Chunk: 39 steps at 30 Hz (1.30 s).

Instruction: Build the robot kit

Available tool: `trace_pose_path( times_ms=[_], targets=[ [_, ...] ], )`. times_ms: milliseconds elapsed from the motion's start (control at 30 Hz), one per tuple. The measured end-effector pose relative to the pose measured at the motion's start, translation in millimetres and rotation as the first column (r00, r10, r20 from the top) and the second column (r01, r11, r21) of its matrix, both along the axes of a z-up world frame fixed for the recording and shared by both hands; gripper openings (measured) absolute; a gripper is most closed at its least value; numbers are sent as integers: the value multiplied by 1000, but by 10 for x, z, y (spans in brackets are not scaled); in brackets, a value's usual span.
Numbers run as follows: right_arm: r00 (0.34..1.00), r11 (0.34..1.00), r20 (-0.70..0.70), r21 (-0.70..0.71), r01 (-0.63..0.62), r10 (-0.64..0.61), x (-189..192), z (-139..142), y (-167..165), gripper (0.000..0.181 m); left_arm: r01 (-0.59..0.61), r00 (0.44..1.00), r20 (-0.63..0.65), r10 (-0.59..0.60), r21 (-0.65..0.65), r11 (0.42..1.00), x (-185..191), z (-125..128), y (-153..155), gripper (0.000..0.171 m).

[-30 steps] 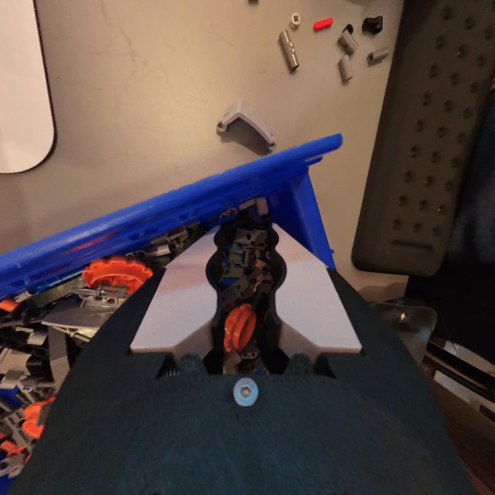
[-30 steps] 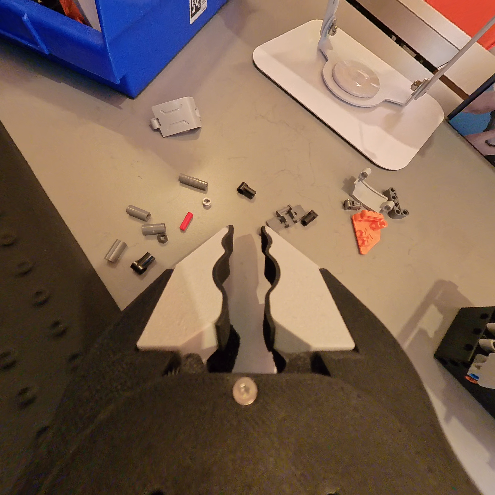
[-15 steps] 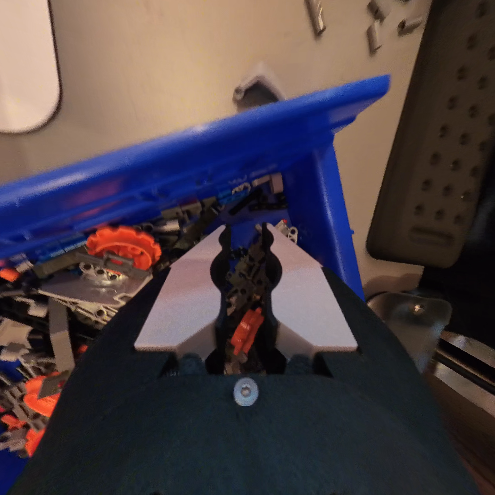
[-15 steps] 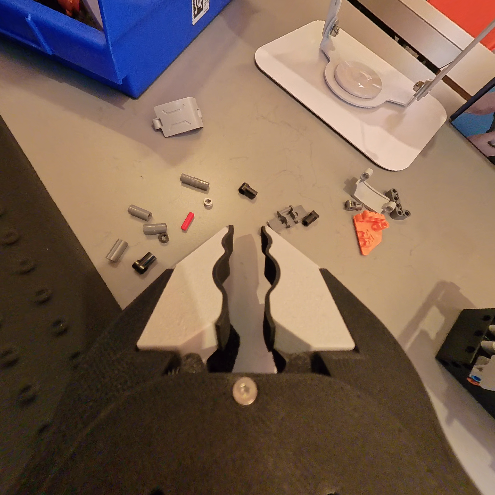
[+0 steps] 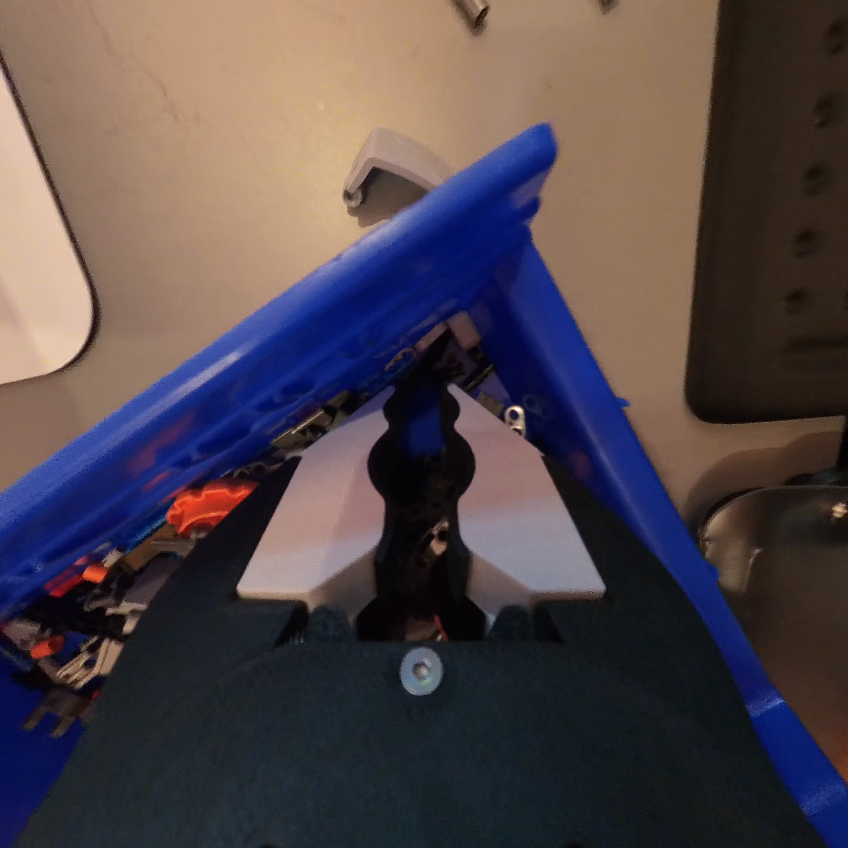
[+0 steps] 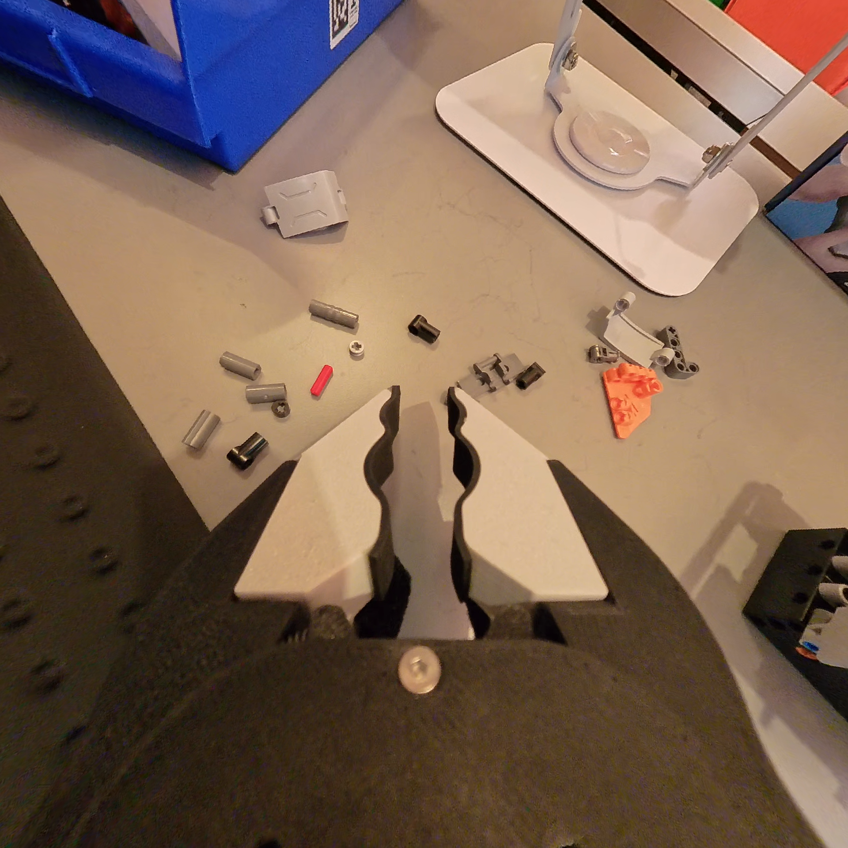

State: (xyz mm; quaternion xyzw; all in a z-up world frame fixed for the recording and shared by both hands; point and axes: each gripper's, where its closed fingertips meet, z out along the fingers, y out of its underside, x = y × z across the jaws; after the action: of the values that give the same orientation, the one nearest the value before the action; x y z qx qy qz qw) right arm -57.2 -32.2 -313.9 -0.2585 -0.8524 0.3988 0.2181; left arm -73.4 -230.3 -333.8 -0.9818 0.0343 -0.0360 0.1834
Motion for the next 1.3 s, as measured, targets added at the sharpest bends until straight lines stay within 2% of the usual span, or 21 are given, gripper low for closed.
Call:
trace_pose_path(
  times_ms=[100,267,433,533,733,833,867,933,1000,1033,1100,1200,1300],
  targets=[
    [1000,1000,2,0,-2,2,3,-2,-3,18,31,999,9,-30,-9,999,31,-9,7,10],
    [1000,1000,3,-1,-5,5,5,-2,-6,18,4,990,141,6,-65,998,127,-8,-109,4],
    [1000,1000,3,-3,-6,6,6,-1,-6,18,-27,994,106,32,-54,998,88,5,-121,9],
    [1000,1000,4,-3,-7,7,6,-1,-7,18,-50,992,116,58,-67,996,74,-11,-100,4],
    [1000,1000,0,-11,-4,4,4,14,-3,18,-58,993,99,63,-54,997,90,7,-109,3],
    [1000,1000,-4,-15,-5,5,5,25,-2,18,-89,993,70,93,-62,994,8,164,-212,3],
    [1000,1000,-6,-18,-4,4,5,32,-1,18,-99,994,42,102,-67,993,-35,276,-265,3],
    [1000,1000,-8,-22,-2,2,4,41,2,18,-111,991,80,111,-12,994,39,648,-253,2],
    [1000,1000,-9,-22,-3,3,6,43,0,18,-88,994,72,86,23,996,158,961,-139,2],
    [1000,1000,-8,-23,-4,4,6,41,-2,18,-55,996,68,52,52,997,251,1080,12,2],
    [1000,1000,-4,-24,-7,7,10,39,-5,18,-34,996,86,26,87,996,456,1151,387,2],
    [1000,999,-4,-36,-4,3,6,54,2,18,-66,997,54,62,73,995,708,850,860,3],
    [1000,999,-5,-43,-4,3,8,65,5,18,-111,991,-67,112,13,994,775,423,1015,2]
  ],
)
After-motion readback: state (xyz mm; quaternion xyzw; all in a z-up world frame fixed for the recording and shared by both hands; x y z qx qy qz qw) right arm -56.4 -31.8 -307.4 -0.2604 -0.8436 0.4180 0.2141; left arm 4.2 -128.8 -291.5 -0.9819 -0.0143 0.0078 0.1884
